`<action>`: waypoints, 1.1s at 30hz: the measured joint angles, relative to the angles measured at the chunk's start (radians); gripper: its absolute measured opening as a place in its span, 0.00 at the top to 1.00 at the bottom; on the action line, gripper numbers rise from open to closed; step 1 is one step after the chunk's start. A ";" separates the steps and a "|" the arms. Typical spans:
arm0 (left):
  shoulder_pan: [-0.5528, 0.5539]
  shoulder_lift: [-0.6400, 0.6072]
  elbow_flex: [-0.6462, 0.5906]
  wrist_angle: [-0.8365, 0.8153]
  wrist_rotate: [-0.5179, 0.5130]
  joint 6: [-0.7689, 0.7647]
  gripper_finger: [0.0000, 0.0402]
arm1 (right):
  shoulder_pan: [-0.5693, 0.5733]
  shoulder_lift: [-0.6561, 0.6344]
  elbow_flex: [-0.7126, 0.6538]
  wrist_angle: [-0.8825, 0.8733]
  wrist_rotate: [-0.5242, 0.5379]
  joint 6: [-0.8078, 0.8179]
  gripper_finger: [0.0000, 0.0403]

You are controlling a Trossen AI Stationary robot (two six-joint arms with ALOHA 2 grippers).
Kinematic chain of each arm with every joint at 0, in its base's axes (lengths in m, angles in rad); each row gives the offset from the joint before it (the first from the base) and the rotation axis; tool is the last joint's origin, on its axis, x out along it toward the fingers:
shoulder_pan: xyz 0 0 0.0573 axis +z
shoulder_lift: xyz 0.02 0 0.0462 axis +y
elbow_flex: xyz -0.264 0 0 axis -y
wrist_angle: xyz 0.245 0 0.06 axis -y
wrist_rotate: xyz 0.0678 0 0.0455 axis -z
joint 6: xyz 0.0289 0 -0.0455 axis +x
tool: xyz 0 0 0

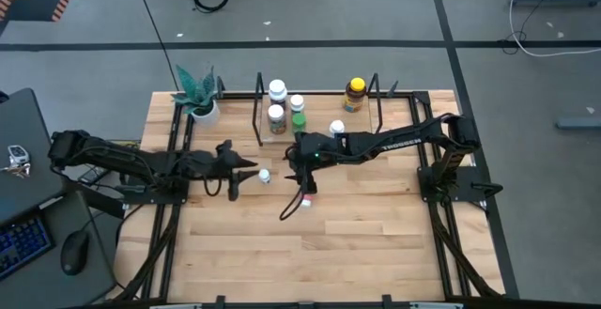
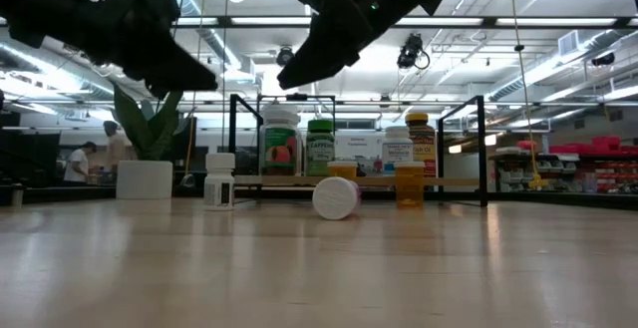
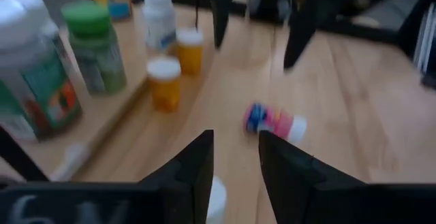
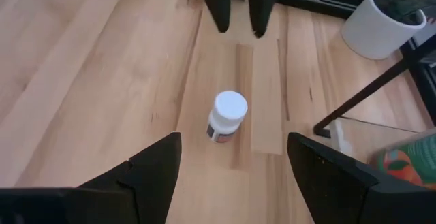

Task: Pick and place medicine bottles onto shelf by color
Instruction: Put the small white pill bottle on the shelf

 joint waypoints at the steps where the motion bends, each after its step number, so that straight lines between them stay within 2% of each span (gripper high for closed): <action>1: 0.000 0.000 0.000 0.026 -0.003 0.011 0.70 | 0.000 0.000 0.000 0.003 0.000 0.005 0.32; 4: 0.000 0.000 0.001 0.076 -0.003 0.014 0.71 | 0.006 0.005 0.000 0.001 0.000 0.020 0.32; 10: -0.001 0.000 0.001 0.063 -0.003 0.012 0.69 | 0.080 0.058 -0.011 -0.025 0.009 0.056 0.32; 15: 0.000 0.000 0.001 0.062 -0.003 0.066 0.68 | 0.174 0.070 -0.011 -0.044 0.126 0.022 0.32; 18: 0.000 0.000 0.001 0.062 -0.003 0.106 0.68 | 0.204 0.070 -0.011 -0.040 0.132 0.022 0.32; 24: 0.000 0.000 0.001 0.061 -0.002 0.217 0.69 | 0.216 0.070 -0.011 -0.058 0.130 0.015 0.32; 33: 0.002 0.000 0.001 0.046 -0.003 0.224 0.67 | 0.216 0.070 -0.011 -0.079 0.181 0.148 0.32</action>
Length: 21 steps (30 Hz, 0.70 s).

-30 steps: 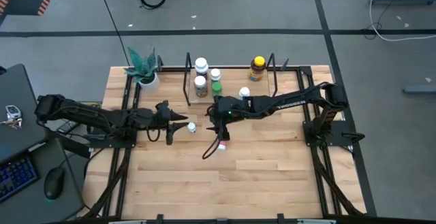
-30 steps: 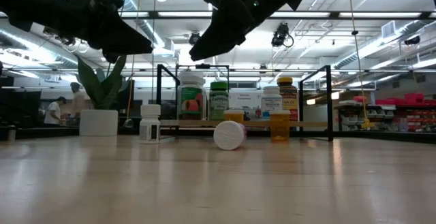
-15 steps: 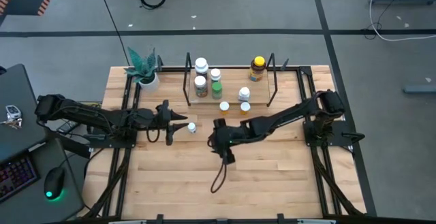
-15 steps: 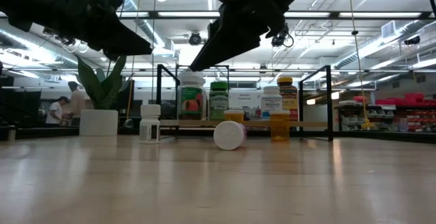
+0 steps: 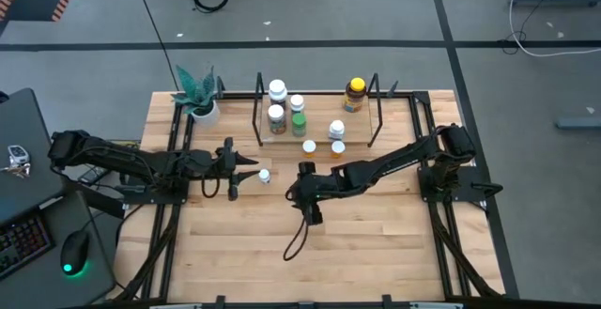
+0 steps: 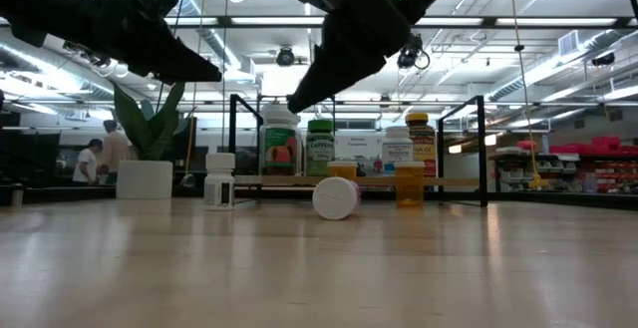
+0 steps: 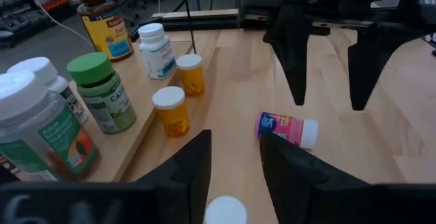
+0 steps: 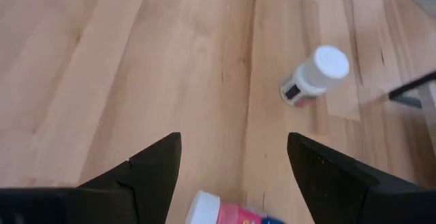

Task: Pick and place medicine bottles onto shelf by color
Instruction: Put the small white pill bottle on the shelf

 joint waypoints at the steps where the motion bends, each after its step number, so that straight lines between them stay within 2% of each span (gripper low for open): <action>1: 0.003 0.000 0.000 0.000 0.000 0.004 0.66 | 0.007 0.000 0.000 -0.013 0.009 0.014 0.32; 7: 0.027 0.000 0.000 -0.005 -0.001 0.040 0.68 | 0.064 0.002 0.000 -0.114 0.138 0.152 0.33; 17: 0.035 0.000 0.000 0.015 -0.001 0.187 0.66 | 0.123 0.002 -0.039 -0.030 0.257 0.310 0.36; 21: 0.035 0.000 0.000 0.042 -0.001 0.208 0.65 | 0.122 0.002 -0.060 0.013 0.262 0.333 0.36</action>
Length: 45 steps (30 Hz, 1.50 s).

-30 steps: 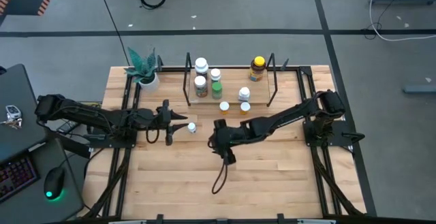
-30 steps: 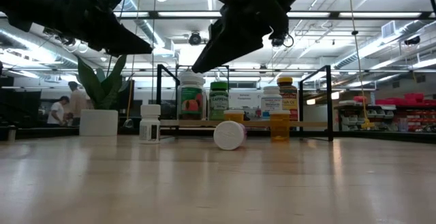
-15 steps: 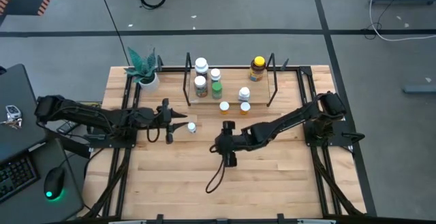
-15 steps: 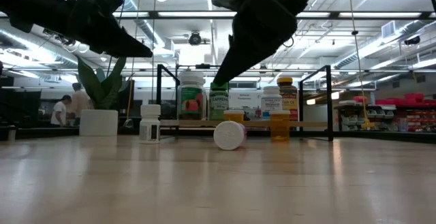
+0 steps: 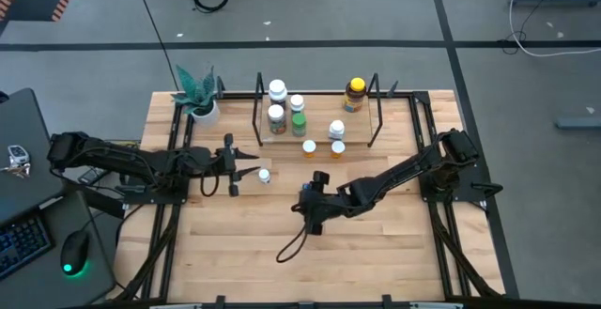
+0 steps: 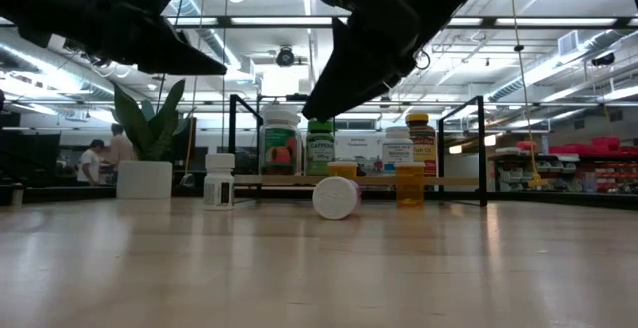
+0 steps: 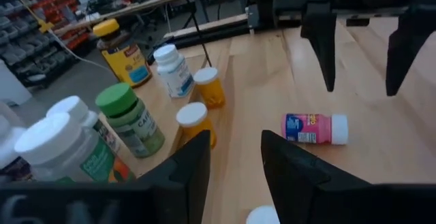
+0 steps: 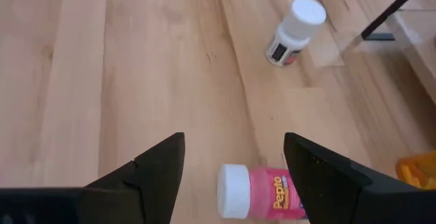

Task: Pick and place medicine bottles onto shelf by color
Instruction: Put the small white pill bottle on the shelf

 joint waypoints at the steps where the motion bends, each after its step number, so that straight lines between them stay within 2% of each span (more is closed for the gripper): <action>1: 0.000 0.000 0.000 0.008 0.000 0.000 0.66 | 0.000 0.000 0.000 0.011 0.008 -0.008 0.36; 6: 0.000 0.000 0.000 0.032 0.000 0.000 0.67 | -0.017 0.000 0.000 0.088 0.050 -0.071 0.36; 11: 0.000 0.000 0.000 0.030 0.000 -0.004 0.65 | -0.077 0.000 0.000 0.195 -0.026 -0.151 0.36; 15: 0.000 0.000 0.000 0.027 0.001 -0.027 0.64 | -0.120 0.000 0.000 0.228 -0.047 -0.185 0.36; 18: 0.000 0.000 0.000 0.020 0.001 -0.028 0.64 | -0.152 0.000 0.000 0.289 -0.111 -0.214 0.36; 23: 0.000 -0.002 0.001 -0.008 0.000 -0.053 0.66 | -0.184 0.060 0.010 0.427 -0.170 -0.260 0.36; 26: 0.000 -0.024 0.002 -0.060 0.001 -0.053 0.65 | -0.198 0.119 0.033 0.428 -0.190 -0.269 0.36; 33: 0.002 -0.188 0.001 -0.209 0.001 -0.080 0.63 | -0.229 0.221 0.122 0.399 -0.192 -0.280 0.36; 41: 0.001 -0.308 -0.001 -0.325 0.076 -0.087 0.64 | -0.259 0.228 0.208 0.332 -0.220 -0.311 0.36; 45: 0.001 -0.329 -0.051 -0.280 0.120 -0.082 0.65 | -0.293 0.227 0.218 0.341 -0.283 -0.317 0.36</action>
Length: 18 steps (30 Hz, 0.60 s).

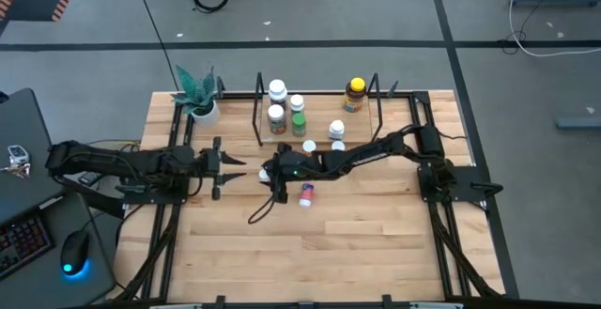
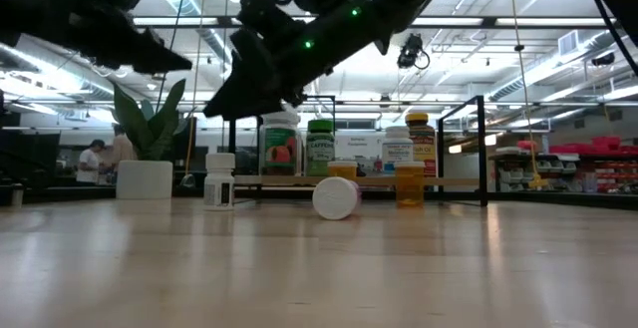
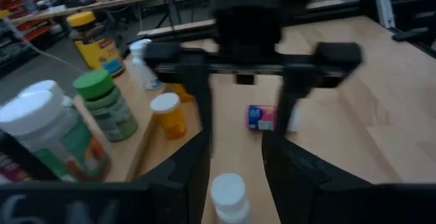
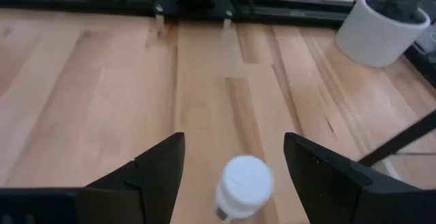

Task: Pick and place medicine bottles onto shelf by color
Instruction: Put the small white pill bottle on the shelf

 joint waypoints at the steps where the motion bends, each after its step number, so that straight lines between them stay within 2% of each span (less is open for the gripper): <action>1: 0.000 -0.003 -0.020 0.023 0.000 0.001 0.66 | -0.007 0.000 -0.001 -0.007 -0.007 0.000 0.36; 7: 0.003 -0.007 -0.099 0.158 -0.001 0.024 0.65 | -0.026 0.015 -0.001 0.042 -0.028 -0.009 0.36; 13: 0.003 -0.008 -0.100 0.166 -0.002 0.022 0.63 | -0.025 0.092 -0.003 0.121 -0.033 -0.013 0.36; 18: 0.003 -0.007 -0.100 0.162 -0.003 0.021 0.63 | -0.026 0.117 -0.002 0.136 0.004 -0.023 0.36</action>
